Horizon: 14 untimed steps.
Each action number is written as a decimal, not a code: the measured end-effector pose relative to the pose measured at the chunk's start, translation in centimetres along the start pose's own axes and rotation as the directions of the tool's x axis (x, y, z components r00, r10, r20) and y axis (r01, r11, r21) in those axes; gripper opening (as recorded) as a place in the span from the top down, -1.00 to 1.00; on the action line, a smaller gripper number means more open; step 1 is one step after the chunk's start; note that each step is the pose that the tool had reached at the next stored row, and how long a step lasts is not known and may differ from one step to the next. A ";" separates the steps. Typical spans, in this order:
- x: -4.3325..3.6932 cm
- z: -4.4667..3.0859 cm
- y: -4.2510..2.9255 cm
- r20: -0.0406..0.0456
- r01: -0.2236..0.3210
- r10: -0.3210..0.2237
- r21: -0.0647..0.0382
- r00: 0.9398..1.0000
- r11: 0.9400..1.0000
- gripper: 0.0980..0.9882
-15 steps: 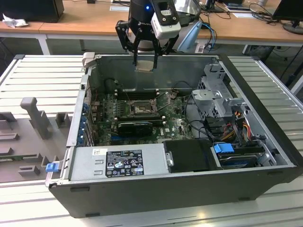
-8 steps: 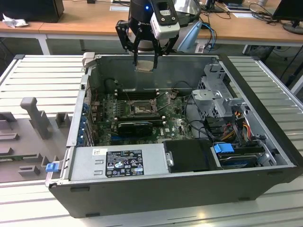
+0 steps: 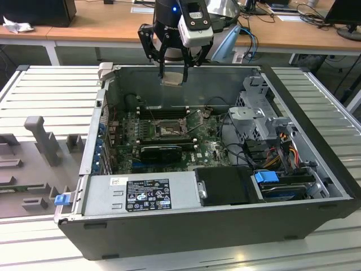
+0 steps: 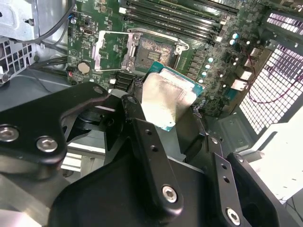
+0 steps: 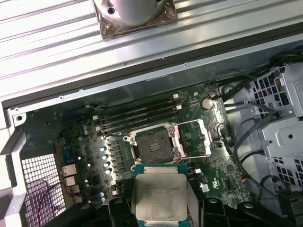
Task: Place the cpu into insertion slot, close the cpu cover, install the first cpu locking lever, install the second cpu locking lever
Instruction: 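Place the cpu into insertion slot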
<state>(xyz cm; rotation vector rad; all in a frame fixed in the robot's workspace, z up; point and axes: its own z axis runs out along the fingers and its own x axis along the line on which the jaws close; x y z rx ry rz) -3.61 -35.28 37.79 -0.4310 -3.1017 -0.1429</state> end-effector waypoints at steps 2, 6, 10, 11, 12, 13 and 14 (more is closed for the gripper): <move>0.00 0.00 0.00 0.001 -0.009 0.009 0.000 1.000 1.000 0.04; 0.00 0.03 0.00 0.002 -0.027 0.027 0.000 1.000 1.000 0.04; 0.00 0.03 0.00 0.004 -0.044 0.044 -0.001 0.999 0.999 0.04; 0.00 0.04 0.00 0.004 -0.048 0.048 -0.001 0.999 0.999 0.04; 0.00 0.04 0.00 0.005 -0.050 0.051 -0.001 0.999 0.999 0.04; 0.00 0.04 0.00 0.005 -0.053 0.053 -0.001 0.999 0.999 0.04; 0.00 0.04 0.00 0.005 -0.057 0.057 -0.001 0.998 0.998 0.04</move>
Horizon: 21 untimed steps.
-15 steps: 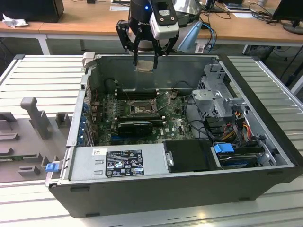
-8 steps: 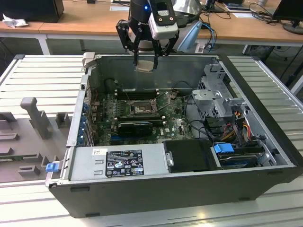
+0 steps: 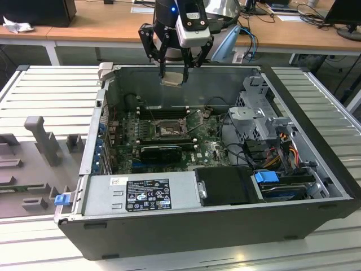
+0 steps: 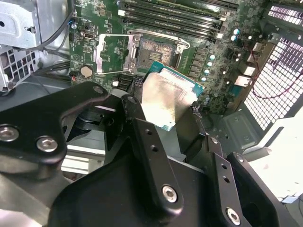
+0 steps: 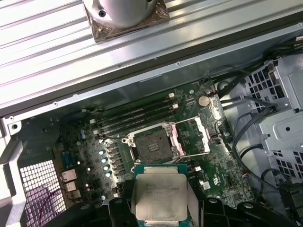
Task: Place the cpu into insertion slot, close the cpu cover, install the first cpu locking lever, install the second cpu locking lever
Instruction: 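Place the cpu into insertion slot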
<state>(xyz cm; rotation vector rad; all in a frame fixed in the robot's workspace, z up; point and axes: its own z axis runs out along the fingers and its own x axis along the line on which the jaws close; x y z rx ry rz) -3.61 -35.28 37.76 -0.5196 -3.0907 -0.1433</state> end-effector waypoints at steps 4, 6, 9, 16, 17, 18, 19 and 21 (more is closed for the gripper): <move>0.00 0.00 0.00 0.001 -0.010 0.010 0.000 1.000 1.000 0.04; 0.00 0.00 0.00 0.001 -0.015 0.015 0.000 1.000 1.000 0.04; 0.00 0.00 0.00 0.002 -0.022 0.022 0.000 1.000 1.000 0.04; 0.00 0.19 -0.02 0.001 -0.038 0.038 0.000 0.999 0.999 0.04; 0.00 0.23 -0.03 0.001 -0.038 0.038 0.000 0.999 0.999 0.04; 0.00 0.26 -0.03 -0.001 -0.039 0.039 0.001 0.999 0.999 0.04; 0.00 0.27 -0.03 -0.001 -0.039 0.039 0.001 0.999 0.999 0.04; -0.01 0.28 -0.03 -0.001 -0.041 0.041 0.001 0.999 0.999 0.04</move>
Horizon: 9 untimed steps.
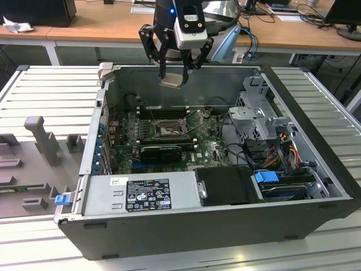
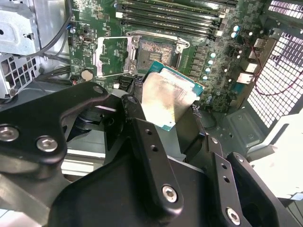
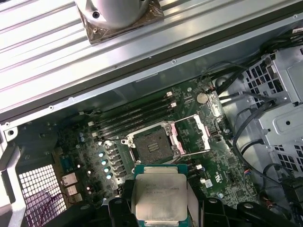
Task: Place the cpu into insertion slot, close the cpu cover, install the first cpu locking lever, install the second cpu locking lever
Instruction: 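Place the cpu into insertion slot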
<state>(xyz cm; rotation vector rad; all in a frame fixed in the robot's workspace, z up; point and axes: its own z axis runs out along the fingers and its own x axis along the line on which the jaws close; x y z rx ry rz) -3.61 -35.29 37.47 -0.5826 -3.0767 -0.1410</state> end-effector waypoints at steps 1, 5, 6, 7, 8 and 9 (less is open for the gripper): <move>0.00 0.01 0.00 0.000 -0.002 0.002 0.000 1.000 1.000 0.04; 0.00 0.01 0.00 0.001 -0.013 0.013 0.000 1.000 1.000 0.04; 0.00 0.02 0.00 0.001 -0.015 0.015 0.000 1.000 1.000 0.04; 0.00 0.02 0.00 0.002 -0.021 0.021 -0.001 1.000 1.000 0.04; 0.00 0.02 0.00 0.002 -0.024 0.024 -0.001 1.000 1.000 0.04; 0.00 0.02 0.00 0.002 -0.026 0.026 -0.001 1.000 1.000 0.04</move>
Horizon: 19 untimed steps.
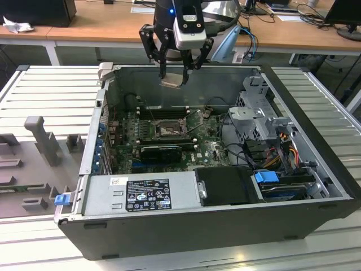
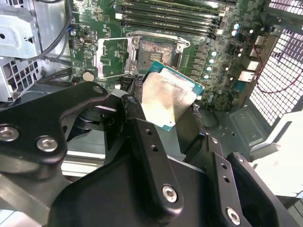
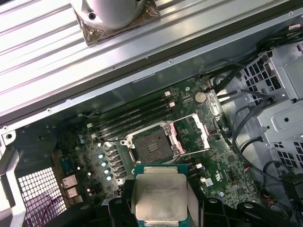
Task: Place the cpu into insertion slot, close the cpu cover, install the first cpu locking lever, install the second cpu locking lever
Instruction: 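Place the cpu into insertion slot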
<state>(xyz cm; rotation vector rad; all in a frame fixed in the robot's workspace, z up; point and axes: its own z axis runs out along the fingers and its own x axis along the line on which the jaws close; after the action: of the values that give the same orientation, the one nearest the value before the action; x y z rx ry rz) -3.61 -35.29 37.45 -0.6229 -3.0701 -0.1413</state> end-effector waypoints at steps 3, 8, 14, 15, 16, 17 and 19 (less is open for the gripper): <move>0.00 0.00 0.00 0.001 -0.012 0.012 0.000 1.000 1.000 0.04; 0.00 0.01 0.00 0.003 -0.034 0.034 -0.001 0.999 0.999 0.04; 0.00 0.01 0.00 0.005 -0.061 0.061 -0.002 0.998 0.998 0.04; 0.00 0.01 0.00 0.006 -0.066 0.066 -0.002 0.998 0.998 0.04; 0.00 0.01 0.00 0.006 -0.068 0.068 -0.002 0.998 0.998 0.04; 0.00 0.01 0.00 0.006 -0.071 0.071 -0.002 0.997 0.997 0.04; 0.00 0.01 0.00 0.007 -0.076 0.076 -0.002 0.997 0.997 0.04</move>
<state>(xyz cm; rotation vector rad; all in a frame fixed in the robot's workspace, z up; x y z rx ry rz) -3.61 -35.29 37.45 -0.7412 -3.0472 -0.1418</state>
